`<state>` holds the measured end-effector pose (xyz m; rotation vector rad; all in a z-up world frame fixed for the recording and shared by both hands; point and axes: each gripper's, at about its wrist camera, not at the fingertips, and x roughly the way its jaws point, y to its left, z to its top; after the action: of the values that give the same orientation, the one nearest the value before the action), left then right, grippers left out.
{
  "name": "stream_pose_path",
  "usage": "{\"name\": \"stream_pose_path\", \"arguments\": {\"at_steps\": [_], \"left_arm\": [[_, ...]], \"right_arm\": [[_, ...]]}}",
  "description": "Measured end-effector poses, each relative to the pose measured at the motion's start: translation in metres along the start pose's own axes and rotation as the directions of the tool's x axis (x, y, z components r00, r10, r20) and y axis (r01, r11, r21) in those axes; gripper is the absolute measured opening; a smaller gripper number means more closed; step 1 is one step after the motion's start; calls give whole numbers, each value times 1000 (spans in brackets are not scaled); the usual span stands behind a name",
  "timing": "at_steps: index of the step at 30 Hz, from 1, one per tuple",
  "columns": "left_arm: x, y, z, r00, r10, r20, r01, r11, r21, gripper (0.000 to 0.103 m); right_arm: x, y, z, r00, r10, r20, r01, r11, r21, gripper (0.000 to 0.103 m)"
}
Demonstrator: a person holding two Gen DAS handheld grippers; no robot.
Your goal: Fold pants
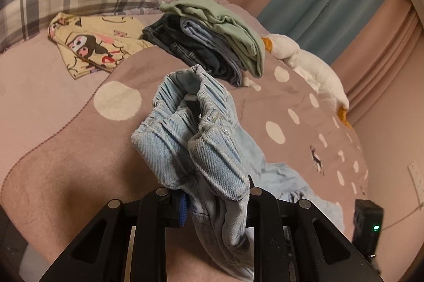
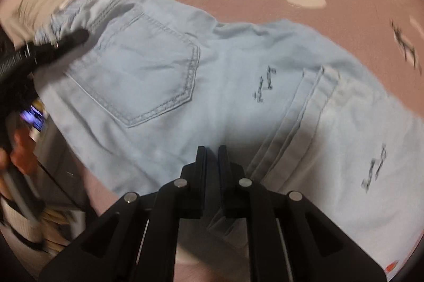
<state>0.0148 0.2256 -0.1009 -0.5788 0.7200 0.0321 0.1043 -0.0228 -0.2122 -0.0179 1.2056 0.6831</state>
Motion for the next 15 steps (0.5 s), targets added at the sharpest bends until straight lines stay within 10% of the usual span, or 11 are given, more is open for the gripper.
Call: {"name": "stream_pose_path", "arguments": {"at_steps": [7,15], "left_arm": [[-5,-18,-3,999,33,8,-33,997,63,22],[-16,-53,-4,999,26,36,-32,985,172,22]], "right_arm": [[3,24,-26,1000,-1,-6,0,994,-110,10],[-27,-2,-22,988,130,81,-134,990,37,22]]}}
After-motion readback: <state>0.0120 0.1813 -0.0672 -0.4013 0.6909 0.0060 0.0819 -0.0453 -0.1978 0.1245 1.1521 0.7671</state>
